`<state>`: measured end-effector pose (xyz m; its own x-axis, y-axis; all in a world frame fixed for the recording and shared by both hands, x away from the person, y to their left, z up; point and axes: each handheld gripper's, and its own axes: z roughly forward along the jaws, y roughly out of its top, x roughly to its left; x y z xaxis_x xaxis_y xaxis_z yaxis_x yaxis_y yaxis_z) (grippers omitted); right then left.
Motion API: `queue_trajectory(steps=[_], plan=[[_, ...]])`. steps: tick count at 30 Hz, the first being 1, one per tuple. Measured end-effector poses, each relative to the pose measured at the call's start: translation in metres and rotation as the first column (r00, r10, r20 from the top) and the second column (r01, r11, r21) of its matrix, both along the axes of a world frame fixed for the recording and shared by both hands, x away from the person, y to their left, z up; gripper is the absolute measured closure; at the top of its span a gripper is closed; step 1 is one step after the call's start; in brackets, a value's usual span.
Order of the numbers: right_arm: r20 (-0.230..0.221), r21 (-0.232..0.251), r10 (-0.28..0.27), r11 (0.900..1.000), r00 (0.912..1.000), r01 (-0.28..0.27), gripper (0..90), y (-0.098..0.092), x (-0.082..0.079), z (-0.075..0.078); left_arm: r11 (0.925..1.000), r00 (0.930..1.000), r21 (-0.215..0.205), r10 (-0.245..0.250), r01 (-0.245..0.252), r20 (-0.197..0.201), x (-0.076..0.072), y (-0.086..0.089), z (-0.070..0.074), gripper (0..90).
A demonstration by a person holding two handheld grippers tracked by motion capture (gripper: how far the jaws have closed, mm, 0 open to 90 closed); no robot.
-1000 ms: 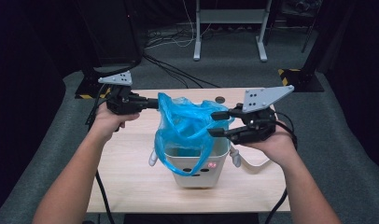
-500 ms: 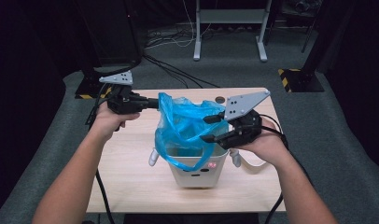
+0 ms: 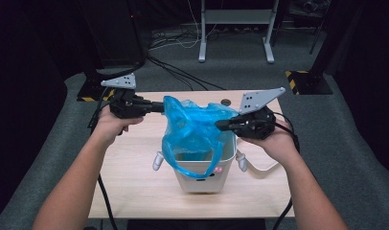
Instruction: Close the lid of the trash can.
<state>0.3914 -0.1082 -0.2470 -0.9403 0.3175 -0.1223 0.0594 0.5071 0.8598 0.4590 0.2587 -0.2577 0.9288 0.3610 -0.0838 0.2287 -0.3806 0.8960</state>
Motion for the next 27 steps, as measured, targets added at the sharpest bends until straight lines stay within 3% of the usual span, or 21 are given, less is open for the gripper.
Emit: queue_trajectory(steps=[3, 6, 8, 12, 18, 27], plan=[[0.0, 0.054, -0.018, 0.998, 0.9998, 0.018, 89.8, -0.004, 0.003, 0.004, 1.0, 1.0, 0.005, -0.001, 0.001, 0.002, 0.0, 0.0, 0.0, 89.3], [-0.001, 0.123, -0.061, 0.991, 0.9981, 0.061, 89.8, -0.009, 0.01, 0.009, 1.0, 1.0, 0.009, 0.004, -0.004, 0.004, 0.001, 0.0, -0.001, 89.3], [-0.006, 0.152, -0.101, 0.983, 0.9949, 0.101, 89.8, -0.014, 0.015, 0.01, 0.9999, 1.0, 0.013, 0.007, -0.007, 0.001, 0.003, 0.0, -0.002, 89.3], [-0.038, 0.203, -0.193, 0.959, 0.9806, 0.196, 89.8, -0.025, 0.031, 0.009, 0.9999, 1.0, 0.016, 0.006, -0.006, -0.003, 0.005, 0.0, -0.006, 89.3], [-0.074, 0.177, -0.296, 0.936, 0.9522, 0.305, 89.9, -0.033, 0.051, -0.005, 0.9996, 0.9999, 0.026, 0.011, -0.011, -0.01, 0.008, -0.002, -0.011, 89.3], [-0.129, 0.107, -0.357, 0.923, 0.9253, 0.371, 90.0, -0.038, 0.065, -0.026, 0.9981, 0.9995, 0.057, 0.026, -0.025, -0.018, 0.01, -0.005, -0.017, 89.3]])
